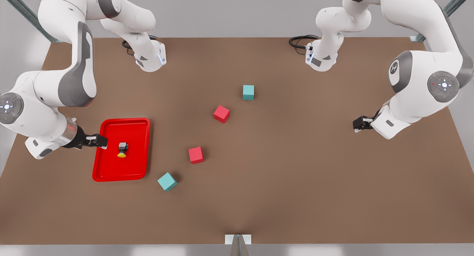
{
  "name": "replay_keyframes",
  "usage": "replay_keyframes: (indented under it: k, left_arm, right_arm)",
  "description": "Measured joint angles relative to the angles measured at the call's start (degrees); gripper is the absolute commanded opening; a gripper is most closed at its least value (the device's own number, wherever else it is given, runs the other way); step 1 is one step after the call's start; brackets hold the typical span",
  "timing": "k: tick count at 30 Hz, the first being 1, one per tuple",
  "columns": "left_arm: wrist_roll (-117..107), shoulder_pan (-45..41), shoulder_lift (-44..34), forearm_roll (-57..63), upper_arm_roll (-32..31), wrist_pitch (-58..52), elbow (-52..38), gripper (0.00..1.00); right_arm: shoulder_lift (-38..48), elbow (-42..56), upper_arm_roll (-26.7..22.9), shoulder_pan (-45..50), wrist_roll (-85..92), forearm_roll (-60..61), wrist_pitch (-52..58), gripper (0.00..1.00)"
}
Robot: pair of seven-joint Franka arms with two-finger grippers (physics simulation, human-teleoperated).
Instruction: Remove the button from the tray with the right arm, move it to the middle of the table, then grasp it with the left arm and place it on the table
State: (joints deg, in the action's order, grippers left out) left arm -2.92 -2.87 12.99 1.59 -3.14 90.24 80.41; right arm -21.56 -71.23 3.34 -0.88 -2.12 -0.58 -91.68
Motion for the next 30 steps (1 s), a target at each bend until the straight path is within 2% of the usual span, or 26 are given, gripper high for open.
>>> replay_keyframes:
  k: [5,9,14,20,25,27,30]
  left_arm:
    - [-1.46,-0.86,0.36,0.27,-0.35,-0.28,0.48,1.00]
    - [-2.75,-4.15,4.70,0.40,-0.41,0.06,0.00,1.00]
    - [-4.16,-10.61,9.74,0.17,-0.47,2.90,-1.66,1.00]
    - [-5.60,-12.28,13.29,-0.93,-0.80,6.44,-1.99,1.00]
    - [-6.83,-13.09,13.80,-1.45,-0.89,8.43,-2.12,1.00]
    - [-7.29,-13.19,13.80,-1.47,-0.90,8.99,-2.14,1.00]
    - [-7.89,-13.22,13.85,-1.46,-0.90,9.70,-2.14,1.00]
  right_arm:
    - [-0.24,-0.12,-0.09,-0.17,-0.19,0.09,-0.41,1.00]
    - [-2.25,-0.62,-0.02,0.67,-0.32,0.81,-0.36,1.00]
    - [-6.70,-0.72,-0.03,7.09,-1.55,1.23,-0.25,1.00]
    - [-12.69,-0.81,-0.07,8.44,-3.29,1.35,-1.04,1.00]
    - [-9.25,-13.71,-0.04,4.56,-3.46,1.21,-5.98,1.00]
    - [-5.57,-22.82,0.58,0.83,-2.78,0.28,-9.48,1.00]
    - [-3.58,-33.06,9.12,-10.64,-1.84,-2.90,-17.25,1.00]
